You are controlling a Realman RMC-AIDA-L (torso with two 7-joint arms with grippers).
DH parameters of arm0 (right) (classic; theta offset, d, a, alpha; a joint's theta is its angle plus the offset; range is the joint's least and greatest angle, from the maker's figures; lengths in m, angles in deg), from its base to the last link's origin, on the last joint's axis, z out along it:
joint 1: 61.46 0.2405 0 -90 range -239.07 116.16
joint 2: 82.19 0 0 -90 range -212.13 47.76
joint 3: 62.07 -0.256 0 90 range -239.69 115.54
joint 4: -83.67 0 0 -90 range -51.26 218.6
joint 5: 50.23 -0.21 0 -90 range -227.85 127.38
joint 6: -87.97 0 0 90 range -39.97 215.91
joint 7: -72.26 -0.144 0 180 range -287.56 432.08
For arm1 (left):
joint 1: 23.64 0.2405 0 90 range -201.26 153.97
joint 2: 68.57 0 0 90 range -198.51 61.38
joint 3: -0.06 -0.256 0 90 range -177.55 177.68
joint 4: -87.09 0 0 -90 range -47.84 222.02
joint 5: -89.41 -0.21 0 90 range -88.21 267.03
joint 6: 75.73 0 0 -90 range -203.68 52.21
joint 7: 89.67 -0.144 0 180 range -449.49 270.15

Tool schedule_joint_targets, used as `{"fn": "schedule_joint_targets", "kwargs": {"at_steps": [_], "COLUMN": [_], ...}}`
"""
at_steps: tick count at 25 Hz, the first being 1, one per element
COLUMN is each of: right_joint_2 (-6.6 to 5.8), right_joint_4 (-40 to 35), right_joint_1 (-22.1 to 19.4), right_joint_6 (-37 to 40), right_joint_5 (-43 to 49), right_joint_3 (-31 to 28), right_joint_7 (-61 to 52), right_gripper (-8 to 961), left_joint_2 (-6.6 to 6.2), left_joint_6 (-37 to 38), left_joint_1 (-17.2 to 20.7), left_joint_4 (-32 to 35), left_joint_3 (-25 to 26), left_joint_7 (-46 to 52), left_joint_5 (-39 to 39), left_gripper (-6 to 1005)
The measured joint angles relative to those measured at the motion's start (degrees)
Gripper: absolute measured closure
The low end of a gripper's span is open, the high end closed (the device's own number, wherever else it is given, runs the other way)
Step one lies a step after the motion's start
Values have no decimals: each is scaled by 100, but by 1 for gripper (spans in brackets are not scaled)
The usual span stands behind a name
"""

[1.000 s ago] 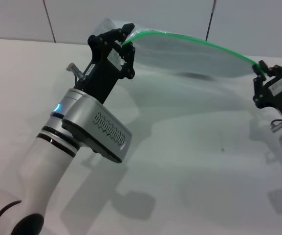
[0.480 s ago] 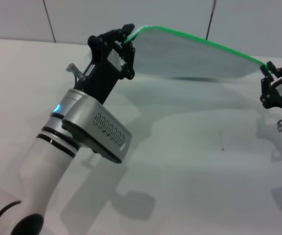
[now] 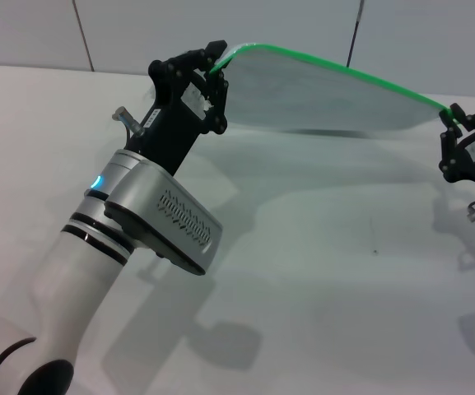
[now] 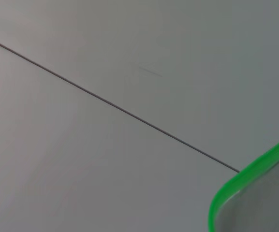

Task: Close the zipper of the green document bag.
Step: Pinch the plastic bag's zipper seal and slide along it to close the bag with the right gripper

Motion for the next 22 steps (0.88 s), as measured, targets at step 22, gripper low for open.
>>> {"fn": "schedule_joint_targets", "kwargs": {"at_steps": [22], "right_joint_2": [13], "right_joint_4": [-5], "right_joint_1": [2], "right_joint_6": [-80], "right_joint_5": [-393], "right_joint_3": [-6], "right_joint_7": [42], "right_gripper": [824], "left_joint_2": [1], "left_joint_6": [9], "left_joint_1": [35], "left_joint_4": [79], "left_joint_3": [0], "left_joint_7": [1], "left_joint_5": [-129], "left_gripper": [944]}}
